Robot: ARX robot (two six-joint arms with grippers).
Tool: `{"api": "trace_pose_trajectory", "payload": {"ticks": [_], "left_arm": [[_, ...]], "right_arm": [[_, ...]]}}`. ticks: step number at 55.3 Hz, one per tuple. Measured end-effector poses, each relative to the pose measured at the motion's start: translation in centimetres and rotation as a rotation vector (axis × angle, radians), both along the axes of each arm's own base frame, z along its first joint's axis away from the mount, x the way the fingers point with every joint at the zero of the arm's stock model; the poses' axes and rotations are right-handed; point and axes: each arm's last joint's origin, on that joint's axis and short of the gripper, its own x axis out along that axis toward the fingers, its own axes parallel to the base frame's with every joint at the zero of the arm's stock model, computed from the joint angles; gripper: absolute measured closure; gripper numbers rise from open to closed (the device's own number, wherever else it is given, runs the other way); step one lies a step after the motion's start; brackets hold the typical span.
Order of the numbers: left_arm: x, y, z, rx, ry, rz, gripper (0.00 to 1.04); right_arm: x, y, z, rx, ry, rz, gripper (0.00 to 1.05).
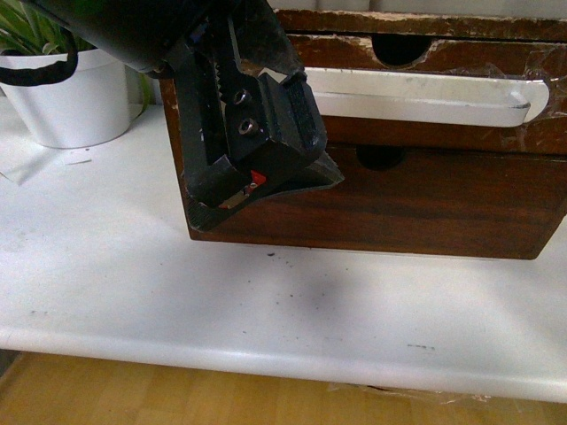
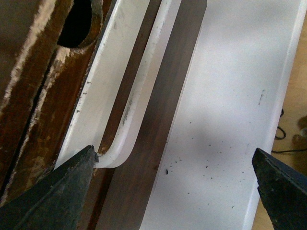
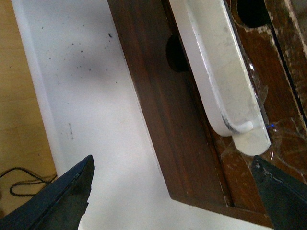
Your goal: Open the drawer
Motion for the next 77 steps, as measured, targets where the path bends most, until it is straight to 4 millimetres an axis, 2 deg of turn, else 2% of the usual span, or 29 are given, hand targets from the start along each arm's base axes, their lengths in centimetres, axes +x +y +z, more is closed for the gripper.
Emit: {"api": "trace_pose_trajectory", "payload": {"ticks": [14, 28, 48, 63, 77], "left_arm": [[1.8, -0.8, -0.3, 0.062, -0.006, -0.026, 0.06], [1.4, -1.5, -0.4, 0.080, 0.050, -0.095, 0.06], [1.3, -2.4, -0.7, 0.096, 0.041, -0.120, 0.06], [1.1, -2.7, -1.1, 0.115, 0.054, -0.145, 0.06], [-0.8, -2.4, -0.7, 0.178, 0.087, -0.217, 0.06]], "right_arm": [[1.5, 1.2, -0.4, -0.018, 0.022, 0.028, 0.09], [3.2, 2.2, -1.5, -0.036, 0.036, 0.032, 0.09], [4.0, 2.7, -2.1, -0.037, 0.045, 0.032, 0.09], [3.7, 2.7, -2.0, -0.058, 0.091, 0.068, 0.09], [1.5, 2.5, -1.1, -0.107, 0.146, 0.158, 0.09]]}}
